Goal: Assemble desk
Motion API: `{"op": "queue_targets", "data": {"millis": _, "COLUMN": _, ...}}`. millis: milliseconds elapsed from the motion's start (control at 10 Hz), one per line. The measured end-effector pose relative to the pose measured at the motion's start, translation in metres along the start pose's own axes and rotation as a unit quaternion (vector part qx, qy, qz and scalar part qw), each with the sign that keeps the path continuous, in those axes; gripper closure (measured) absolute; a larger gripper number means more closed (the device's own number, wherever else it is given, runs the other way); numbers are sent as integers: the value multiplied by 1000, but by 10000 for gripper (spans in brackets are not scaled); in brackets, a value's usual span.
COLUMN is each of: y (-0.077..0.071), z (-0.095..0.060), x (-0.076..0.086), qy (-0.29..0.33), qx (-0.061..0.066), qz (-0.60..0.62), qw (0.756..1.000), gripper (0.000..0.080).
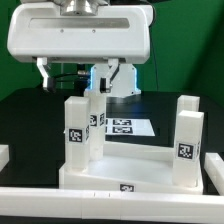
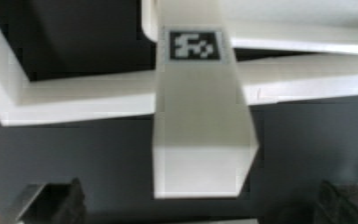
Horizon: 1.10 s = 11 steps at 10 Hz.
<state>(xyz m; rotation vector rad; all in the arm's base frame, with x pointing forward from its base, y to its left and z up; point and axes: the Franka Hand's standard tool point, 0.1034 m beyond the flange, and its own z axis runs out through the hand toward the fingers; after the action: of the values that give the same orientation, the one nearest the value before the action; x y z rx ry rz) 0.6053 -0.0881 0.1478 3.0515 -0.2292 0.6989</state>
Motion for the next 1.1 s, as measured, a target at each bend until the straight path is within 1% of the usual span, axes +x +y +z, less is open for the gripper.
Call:
{"op": "queue_targets", "data": {"millis": 100, "y": 0, "z": 0, "x": 1, "qy": 2, "qx": -1, "qz": 0, "qw": 1000, "gripper": 151}}
{"op": "queue_targets", "data": {"millis": 200, "y": -3, "z": 1, "x": -3, "qy": -15, "qx": 7, "qz": 6, "qw": 1000, "gripper": 151}}
{"op": "queue_targets", "data": {"millis": 300, "y": -11, "z": 4, "x": -9, "qy": -72, "qx": 30, "qz": 14, "qw": 997, "gripper": 151}}
{"op": "queue_targets", "data": {"millis": 400, "y": -9, "z": 5, "x": -4, "qy": -105, "qx": 36, "qz": 10, "qw": 994, "gripper": 151}}
{"op": "queue_targets", "data": {"millis": 500, "y": -5, "z": 9, "x": -1, "qy": -118, "qx": 38, "qz": 8, "qw": 992, "gripper": 151}}
{"op": "queue_targets", "data": {"millis": 600, "y": -8, "z": 12, "x": -8, "qy": -164, "qx": 49, "qz": 5, "qw": 985, "gripper": 151}}
{"op": "queue_targets", "data": {"millis": 700, "y": -7, "z": 13, "x": -5, "qy": -183, "qx": 56, "qz": 5, "qw": 982, "gripper": 151}}
{"op": "queue_targets", "data": {"millis": 1000, "y": -8, "z": 15, "x": -4, "qy": -182, "qx": 55, "qz": 5, "qw": 982, "gripper": 151}}
{"op": "queue_targets", "data": {"millis": 1100, "y": -7, "z": 16, "x": -5, "qy": -184, "qx": 51, "qz": -1, "qw": 982, "gripper": 151}}
